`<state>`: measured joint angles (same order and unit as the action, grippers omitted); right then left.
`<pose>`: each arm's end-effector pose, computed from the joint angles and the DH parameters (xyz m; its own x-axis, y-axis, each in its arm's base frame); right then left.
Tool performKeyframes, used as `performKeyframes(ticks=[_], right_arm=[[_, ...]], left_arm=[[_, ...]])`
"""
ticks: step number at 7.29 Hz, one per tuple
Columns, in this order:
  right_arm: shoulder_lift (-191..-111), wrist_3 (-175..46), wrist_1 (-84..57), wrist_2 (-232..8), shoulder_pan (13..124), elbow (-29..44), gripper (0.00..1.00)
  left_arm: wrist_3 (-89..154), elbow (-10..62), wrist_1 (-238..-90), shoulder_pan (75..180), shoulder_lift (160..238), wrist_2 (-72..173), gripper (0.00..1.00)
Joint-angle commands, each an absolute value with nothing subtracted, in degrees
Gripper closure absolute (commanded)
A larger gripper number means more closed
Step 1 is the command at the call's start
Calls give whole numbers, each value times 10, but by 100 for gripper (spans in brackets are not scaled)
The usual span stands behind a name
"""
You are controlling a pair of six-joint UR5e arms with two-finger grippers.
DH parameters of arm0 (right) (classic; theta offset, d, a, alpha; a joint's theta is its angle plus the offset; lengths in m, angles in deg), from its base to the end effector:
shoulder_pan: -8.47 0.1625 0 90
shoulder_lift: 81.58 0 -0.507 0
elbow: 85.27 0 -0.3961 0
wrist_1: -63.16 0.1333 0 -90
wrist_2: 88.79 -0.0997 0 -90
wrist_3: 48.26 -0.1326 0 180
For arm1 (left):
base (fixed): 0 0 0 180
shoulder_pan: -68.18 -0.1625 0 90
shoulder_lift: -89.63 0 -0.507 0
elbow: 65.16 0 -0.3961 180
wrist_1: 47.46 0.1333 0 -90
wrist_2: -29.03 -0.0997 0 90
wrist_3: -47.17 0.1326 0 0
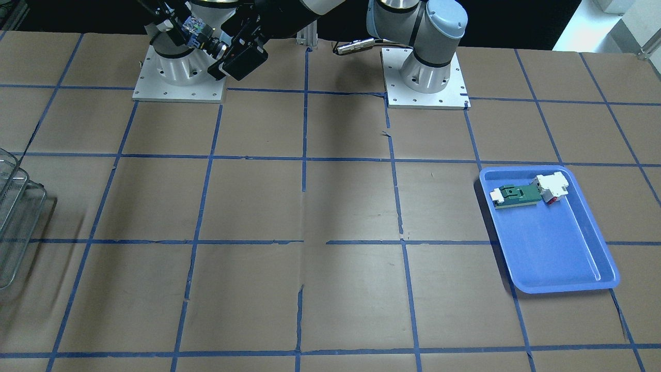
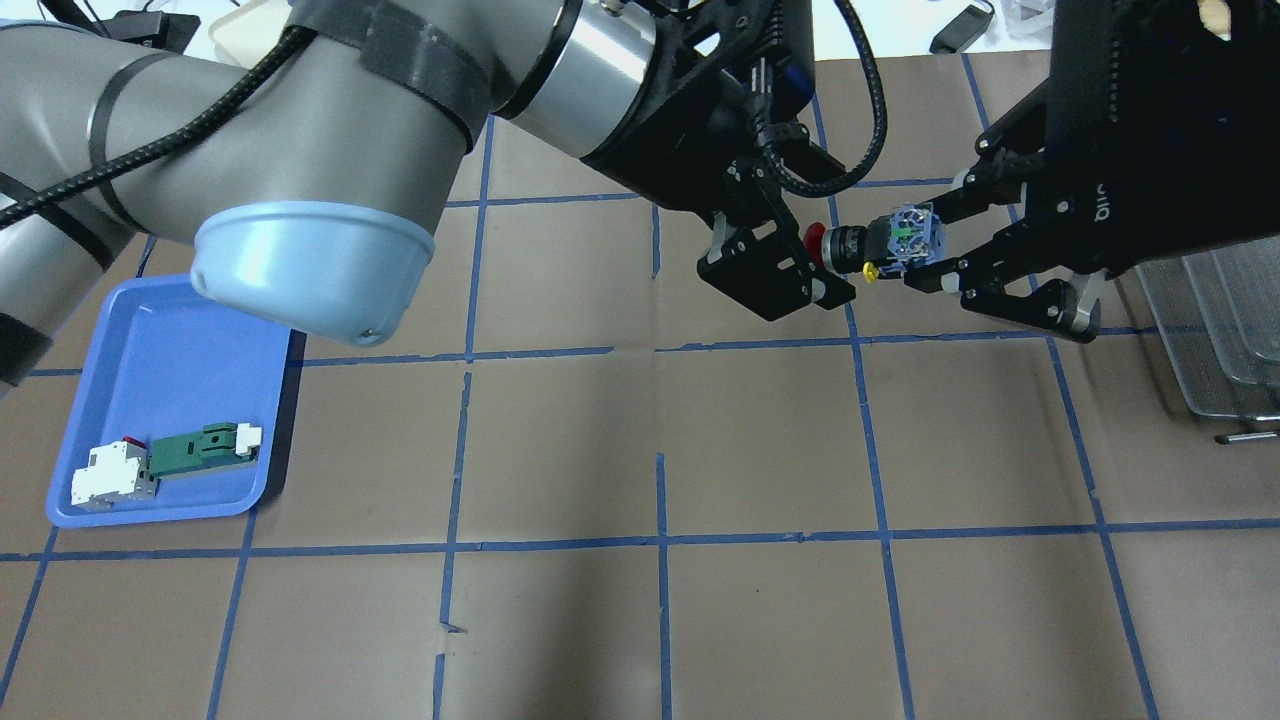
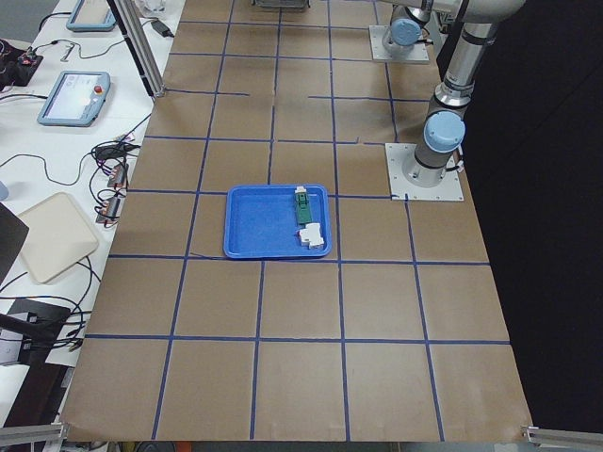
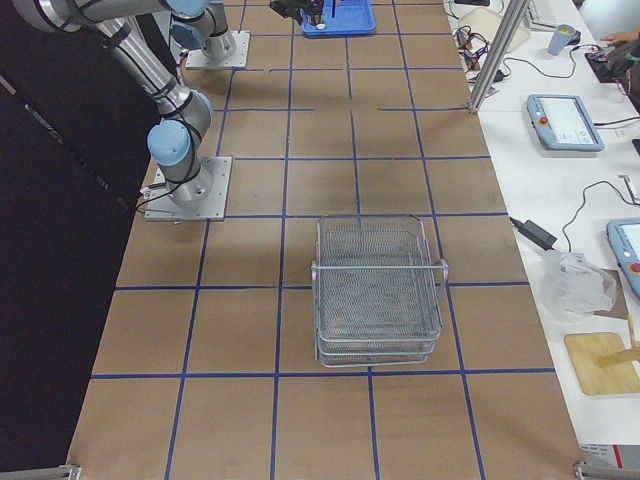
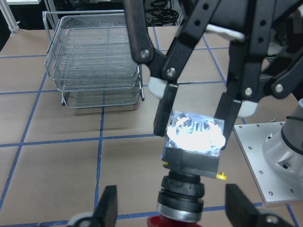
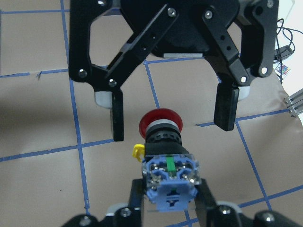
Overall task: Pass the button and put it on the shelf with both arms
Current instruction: 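Carry the button to the mesh basket with the right gripper while the left arm withdraws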
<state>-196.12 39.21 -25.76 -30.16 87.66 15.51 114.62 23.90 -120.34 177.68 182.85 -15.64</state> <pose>0.1432 -0.3290 0.6293 -0.2208 -0.9553 0.1969 -0.8512 0.0902 -0.5171 -0.3963 -0.4373 0.5884 0.0672 0.9974 0.0271 0.6796 -0.0259 -0.7331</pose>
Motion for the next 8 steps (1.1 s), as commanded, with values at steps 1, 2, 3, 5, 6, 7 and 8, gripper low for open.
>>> performKeyframes(ticks=[1,2,3,5,6,7,8], right_arm=[[-1959,393,-260,-294,876,152,100],[-1945,399,-261,-285,871,150,100],[-1916,402,-273,-247,862,142,100],[-1836,403,-391,-168,772,129,100],[-1774,433,-429,-149,707,119,100],[-1710,459,-456,-144,651,91,100],[-1639,502,-460,-144,606,56,100]], left_arm=[[1120,239,-1208,1773,1803,-276,0],[1113,247,-1211,1766,1796,-344,0],[1091,257,-1213,1745,1795,-397,0],[1062,261,-1221,1654,1791,-404,0],[1061,268,-1224,1623,1791,-405,0],[1055,286,-1213,1603,1788,-430,0],[1037,289,-1209,1593,1784,-477,0]])
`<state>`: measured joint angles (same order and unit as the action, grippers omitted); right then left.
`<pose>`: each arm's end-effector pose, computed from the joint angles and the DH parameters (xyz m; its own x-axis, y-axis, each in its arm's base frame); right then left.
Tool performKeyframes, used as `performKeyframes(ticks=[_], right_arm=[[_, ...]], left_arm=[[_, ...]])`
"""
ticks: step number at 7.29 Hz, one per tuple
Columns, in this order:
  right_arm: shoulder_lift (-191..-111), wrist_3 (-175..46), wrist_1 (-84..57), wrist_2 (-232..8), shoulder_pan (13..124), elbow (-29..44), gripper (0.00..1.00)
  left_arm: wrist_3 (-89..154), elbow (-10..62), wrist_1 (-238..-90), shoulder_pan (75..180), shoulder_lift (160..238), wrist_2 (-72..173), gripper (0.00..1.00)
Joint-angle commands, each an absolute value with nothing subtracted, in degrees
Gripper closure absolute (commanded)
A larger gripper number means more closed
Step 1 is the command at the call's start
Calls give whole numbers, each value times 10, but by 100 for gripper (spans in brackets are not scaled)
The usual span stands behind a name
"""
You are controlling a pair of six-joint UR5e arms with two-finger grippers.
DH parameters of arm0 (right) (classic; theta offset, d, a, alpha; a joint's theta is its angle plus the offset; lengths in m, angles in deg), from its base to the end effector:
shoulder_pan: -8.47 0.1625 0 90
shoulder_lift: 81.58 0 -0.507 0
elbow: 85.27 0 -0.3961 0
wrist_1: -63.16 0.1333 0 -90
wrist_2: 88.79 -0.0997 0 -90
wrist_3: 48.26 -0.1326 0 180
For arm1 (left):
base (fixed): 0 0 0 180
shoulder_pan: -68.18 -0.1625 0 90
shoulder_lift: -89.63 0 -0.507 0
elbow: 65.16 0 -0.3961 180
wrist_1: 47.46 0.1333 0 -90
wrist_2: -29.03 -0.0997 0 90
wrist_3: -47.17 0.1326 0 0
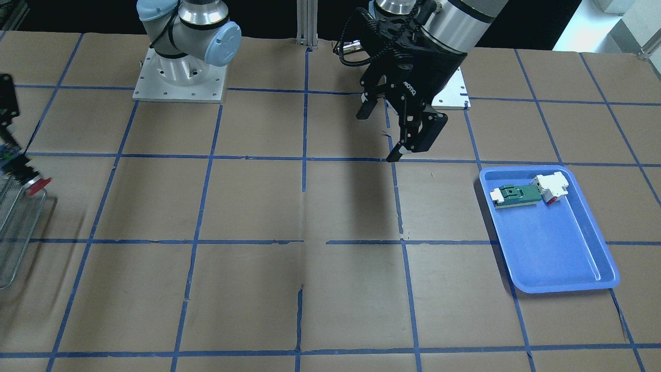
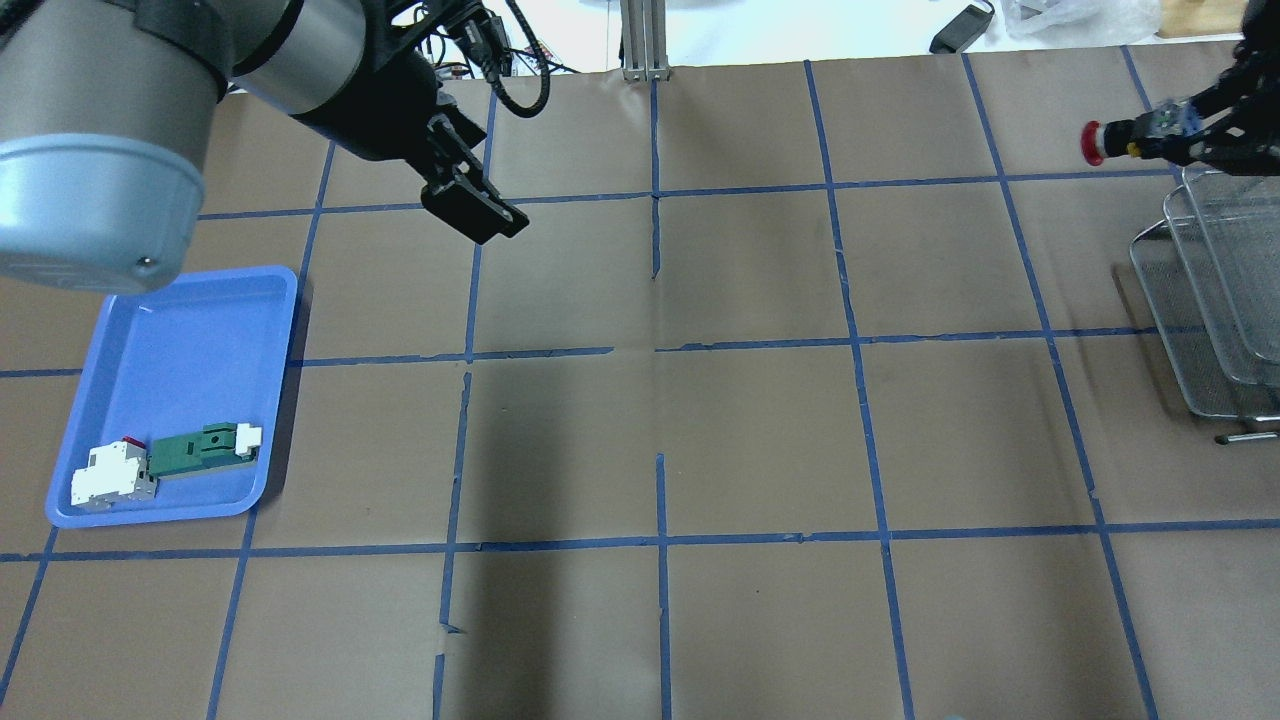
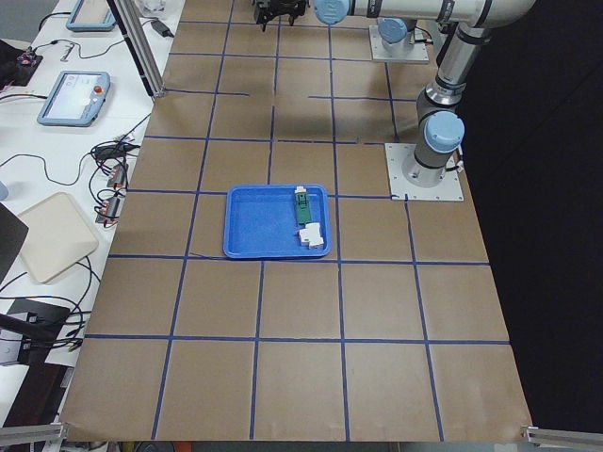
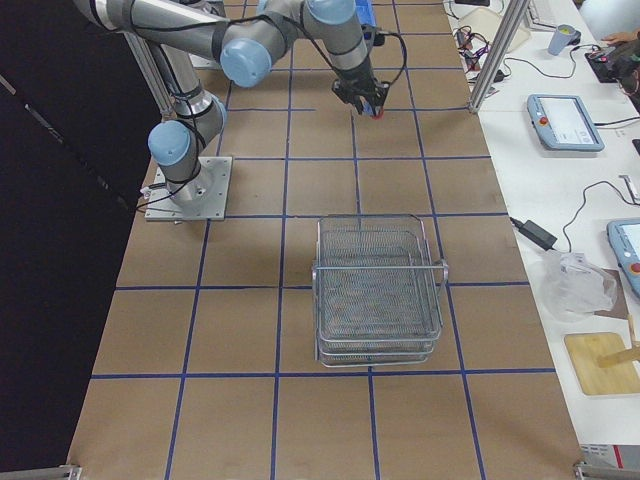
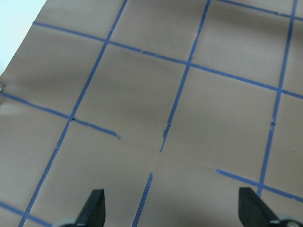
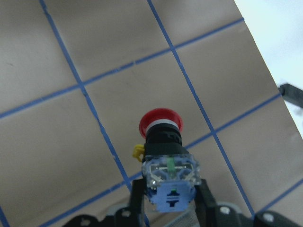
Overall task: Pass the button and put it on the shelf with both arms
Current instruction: 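Carry the button to the mesh basket with the right gripper while the left arm withdraws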
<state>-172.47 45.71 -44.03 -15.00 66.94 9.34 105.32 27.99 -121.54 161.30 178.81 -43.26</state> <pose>-0.1236 -0.5272 0.5431 -0.4483 -0.8579 0.2512 -0.8856 0.3883 -0.2547 -0.2014 -0.5049 0.5540 -0.4550 0.8894 -0.0436 0.8326 0.4075 -0.3752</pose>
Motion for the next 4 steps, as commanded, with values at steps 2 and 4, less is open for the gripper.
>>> performKeyframes(ticks=[2,4], right_arm=[[-1565,555,-459,-130,559,-1,100],[-1561,558,-449,-110,529,7,100]], left_arm=[[860,292,-1208,1584,1782,-482,0],[674,281,-1225,1598,1783,-591,0]])
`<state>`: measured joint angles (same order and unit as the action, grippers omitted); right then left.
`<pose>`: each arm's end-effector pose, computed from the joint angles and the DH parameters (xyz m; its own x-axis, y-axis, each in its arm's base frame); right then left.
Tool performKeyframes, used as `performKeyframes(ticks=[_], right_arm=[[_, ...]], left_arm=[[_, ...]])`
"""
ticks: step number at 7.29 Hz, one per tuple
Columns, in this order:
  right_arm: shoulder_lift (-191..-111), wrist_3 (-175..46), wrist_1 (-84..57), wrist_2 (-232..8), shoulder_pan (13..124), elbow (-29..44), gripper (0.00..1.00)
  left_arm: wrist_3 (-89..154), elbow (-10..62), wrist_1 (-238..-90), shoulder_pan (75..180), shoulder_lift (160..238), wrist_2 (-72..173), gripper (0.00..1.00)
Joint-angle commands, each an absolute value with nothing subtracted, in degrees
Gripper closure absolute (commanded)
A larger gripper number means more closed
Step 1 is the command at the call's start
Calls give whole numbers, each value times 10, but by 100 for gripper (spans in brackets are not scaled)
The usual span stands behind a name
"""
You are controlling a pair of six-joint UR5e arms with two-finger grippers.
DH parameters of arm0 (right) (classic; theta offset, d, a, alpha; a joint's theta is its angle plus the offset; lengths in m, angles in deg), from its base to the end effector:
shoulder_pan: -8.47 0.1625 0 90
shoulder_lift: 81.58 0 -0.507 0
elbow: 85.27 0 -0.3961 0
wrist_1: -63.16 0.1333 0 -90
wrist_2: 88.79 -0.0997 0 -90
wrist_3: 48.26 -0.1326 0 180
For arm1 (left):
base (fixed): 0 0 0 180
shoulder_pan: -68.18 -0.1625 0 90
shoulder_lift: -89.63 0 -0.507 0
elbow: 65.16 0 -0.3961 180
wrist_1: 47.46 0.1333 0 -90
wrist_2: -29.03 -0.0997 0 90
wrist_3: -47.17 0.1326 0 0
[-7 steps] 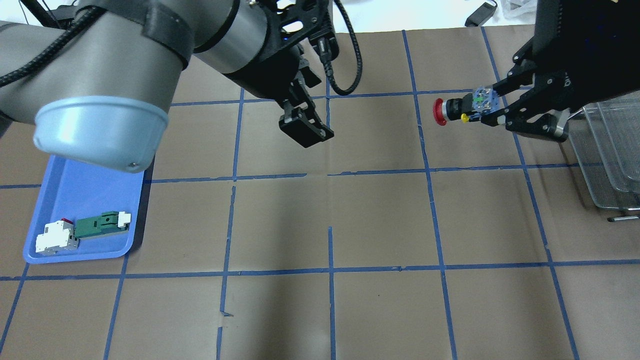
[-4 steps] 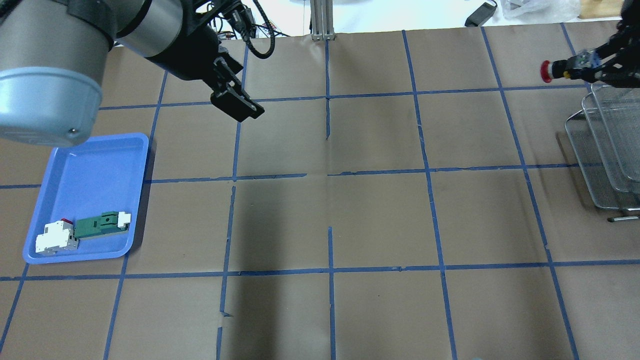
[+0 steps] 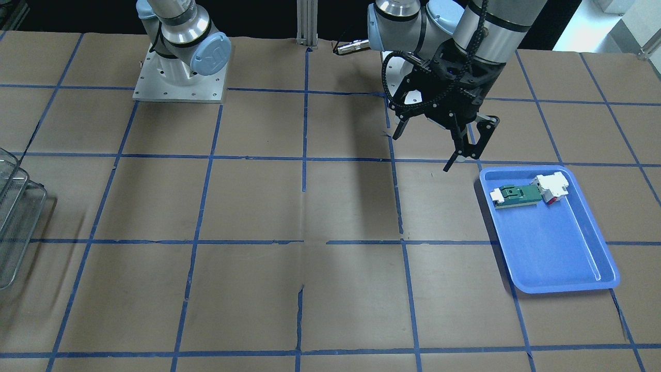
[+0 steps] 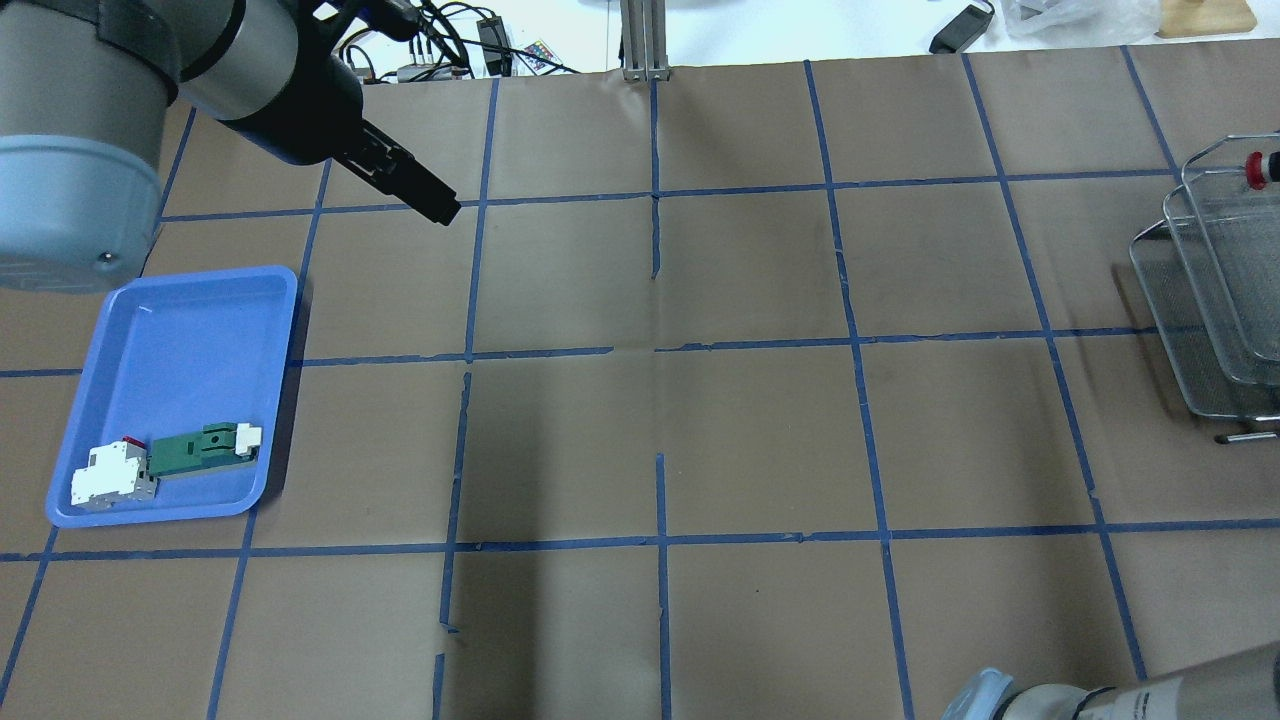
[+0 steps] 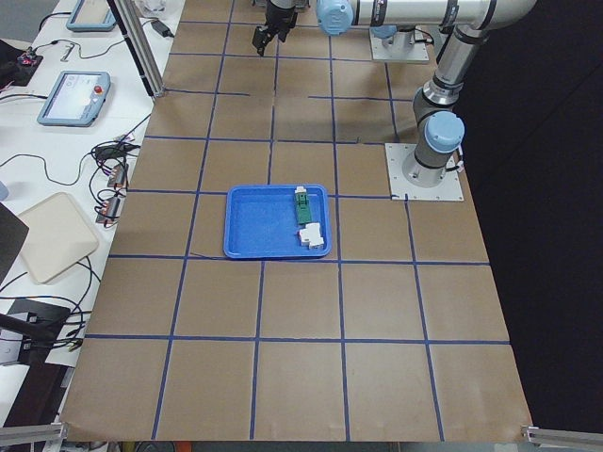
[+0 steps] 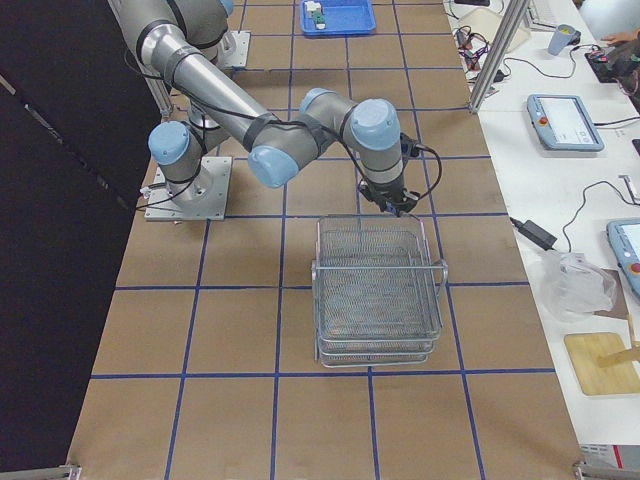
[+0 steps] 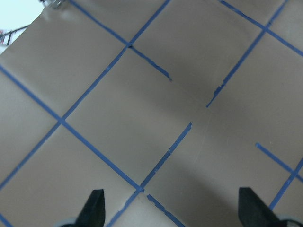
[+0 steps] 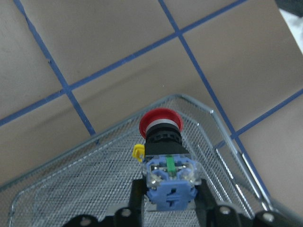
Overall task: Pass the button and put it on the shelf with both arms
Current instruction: 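Carry the button to the mesh basket with the right gripper while the left arm withdraws, then lower the button into the mesh basket and open the right gripper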
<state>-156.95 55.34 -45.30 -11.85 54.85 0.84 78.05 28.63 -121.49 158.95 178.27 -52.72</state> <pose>-0.3187 -0.5711 0.4646 -0.4937 -0.8501 0.1832 -0.8665 0.4631 -0.1861 -0.1592 -0.5093 0.5483 -0.8422 0.5392 -0.0004 0.5189 0.8102 -0.2725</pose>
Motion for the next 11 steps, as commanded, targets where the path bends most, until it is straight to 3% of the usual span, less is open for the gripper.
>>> performKeyframes(ticks=[1,2,4,5,8,11], right_arm=[[-1561,558,-447,-107,526,8,100],[-1561,559,-440,-94,519,9,100],[-1562,550,-409,-96,517,11,29],[-1562,541,-392,-95,517,12,12],[-1610,479,-368,-96,528,16,6],[-1707,272,-355,-78,663,59,2]], left_arm=[[640,263,-1287,1603,1782,-595,0],[540,225,-1348,1605,1794,-591,0],[446,201,-1372,1615,1804,-590,0],[451,210,-1372,1619,1802,-590,0],[452,229,-1367,1620,1790,-589,0],[453,238,-1362,1621,1783,-590,0]])
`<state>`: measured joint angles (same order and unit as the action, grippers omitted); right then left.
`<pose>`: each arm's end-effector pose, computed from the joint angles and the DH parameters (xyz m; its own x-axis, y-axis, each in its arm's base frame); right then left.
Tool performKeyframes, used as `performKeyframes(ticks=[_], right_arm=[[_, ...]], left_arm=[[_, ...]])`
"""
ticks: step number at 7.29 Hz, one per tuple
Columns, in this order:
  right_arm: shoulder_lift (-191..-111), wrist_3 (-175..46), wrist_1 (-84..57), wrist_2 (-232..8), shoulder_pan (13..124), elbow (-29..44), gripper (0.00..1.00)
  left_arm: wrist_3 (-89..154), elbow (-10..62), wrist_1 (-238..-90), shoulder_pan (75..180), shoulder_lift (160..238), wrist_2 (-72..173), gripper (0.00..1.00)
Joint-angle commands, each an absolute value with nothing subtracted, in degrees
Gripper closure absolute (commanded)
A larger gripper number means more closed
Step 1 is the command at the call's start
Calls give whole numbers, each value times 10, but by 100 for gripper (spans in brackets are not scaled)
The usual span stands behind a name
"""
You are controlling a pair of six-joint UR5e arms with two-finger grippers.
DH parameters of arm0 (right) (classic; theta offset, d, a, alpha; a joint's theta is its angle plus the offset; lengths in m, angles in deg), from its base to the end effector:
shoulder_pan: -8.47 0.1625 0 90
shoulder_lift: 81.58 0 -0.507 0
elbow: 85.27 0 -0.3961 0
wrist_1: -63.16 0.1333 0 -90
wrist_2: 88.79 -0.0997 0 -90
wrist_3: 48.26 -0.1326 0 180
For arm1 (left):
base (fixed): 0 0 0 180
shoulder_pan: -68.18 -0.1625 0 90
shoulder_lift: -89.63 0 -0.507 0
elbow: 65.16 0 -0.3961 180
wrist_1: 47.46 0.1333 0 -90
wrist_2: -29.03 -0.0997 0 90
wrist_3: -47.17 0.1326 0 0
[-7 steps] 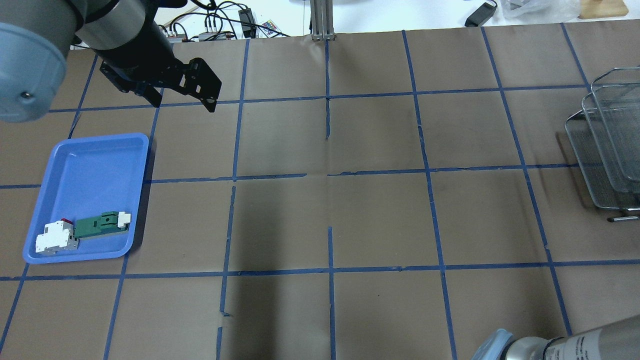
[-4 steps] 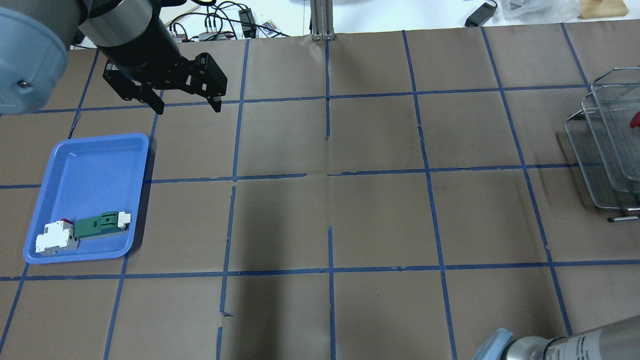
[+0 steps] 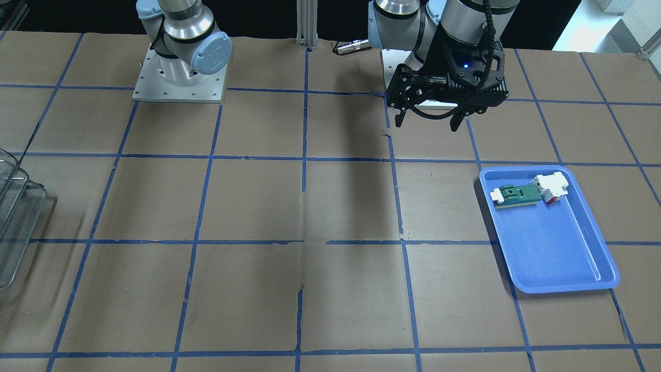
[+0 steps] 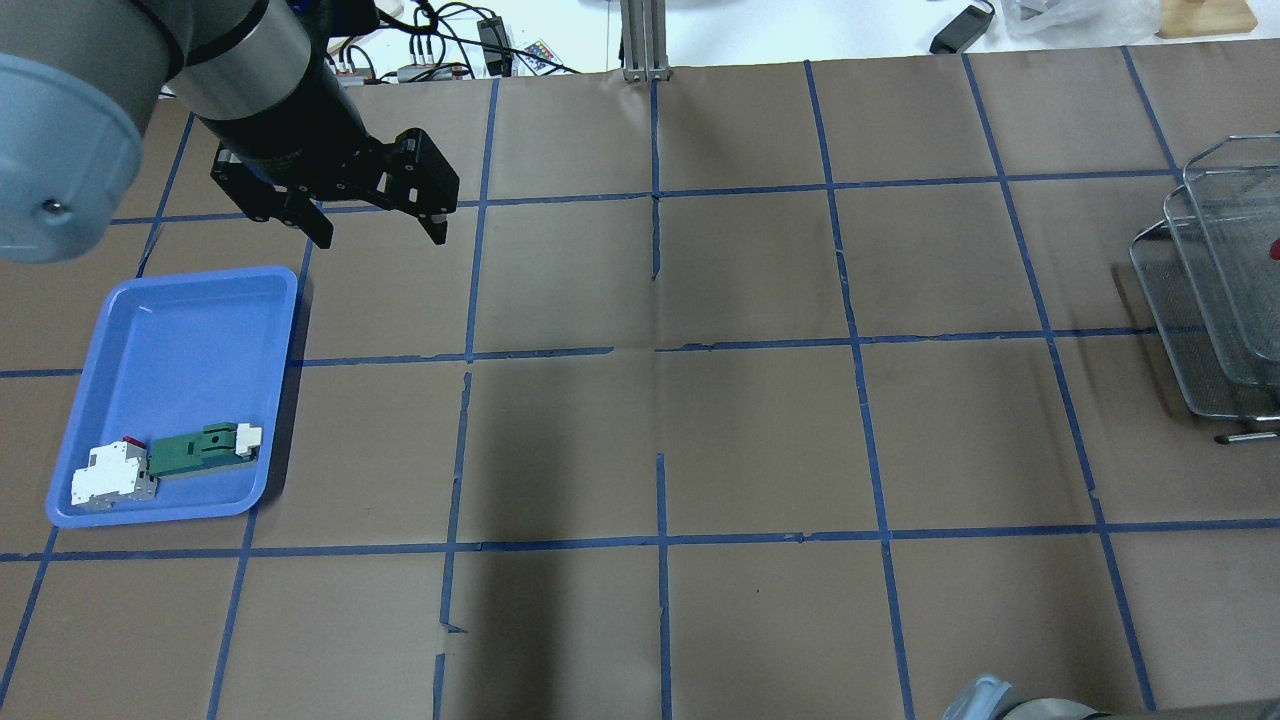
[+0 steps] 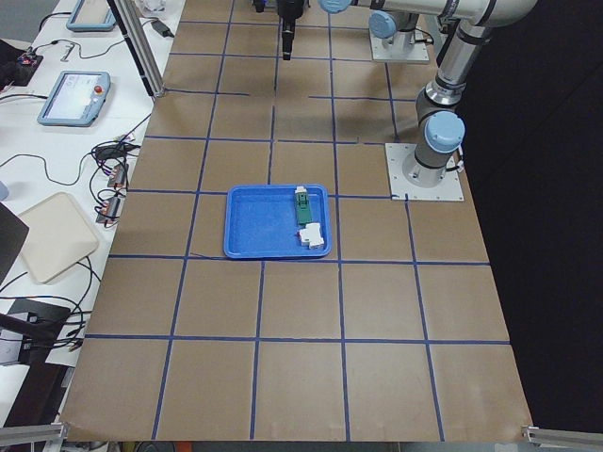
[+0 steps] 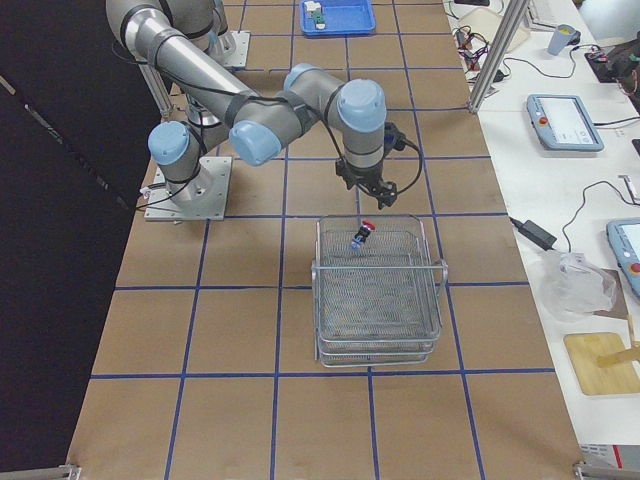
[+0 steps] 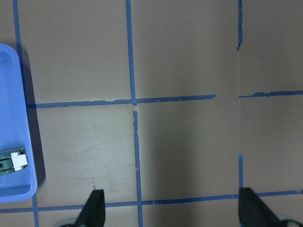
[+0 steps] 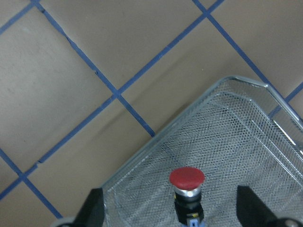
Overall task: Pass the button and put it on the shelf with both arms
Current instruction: 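Lower the button into the mesh basket and open the right gripper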
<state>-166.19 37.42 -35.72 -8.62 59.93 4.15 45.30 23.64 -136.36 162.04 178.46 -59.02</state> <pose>-0.2214 -0.5282 0.5108 -0.6783 -0.7325 0.0579 -0.7292 0.6615 -0.1752 -0.1707 -0.4826 0.5595 -0.9987 0.0368 0.0359 0.0346 0.9976 -0.0594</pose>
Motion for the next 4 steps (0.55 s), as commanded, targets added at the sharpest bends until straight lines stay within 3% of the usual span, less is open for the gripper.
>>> performKeyframes(ticks=[1,4], right_arm=[[-1731,138,-355,-50,740,69,0],[-1749,-223,-356,33,993,55,0]], left_arm=[[453,238,-1362,1621,1784,-589,0],[453,236,-1362,1621,1785,-589,0]])
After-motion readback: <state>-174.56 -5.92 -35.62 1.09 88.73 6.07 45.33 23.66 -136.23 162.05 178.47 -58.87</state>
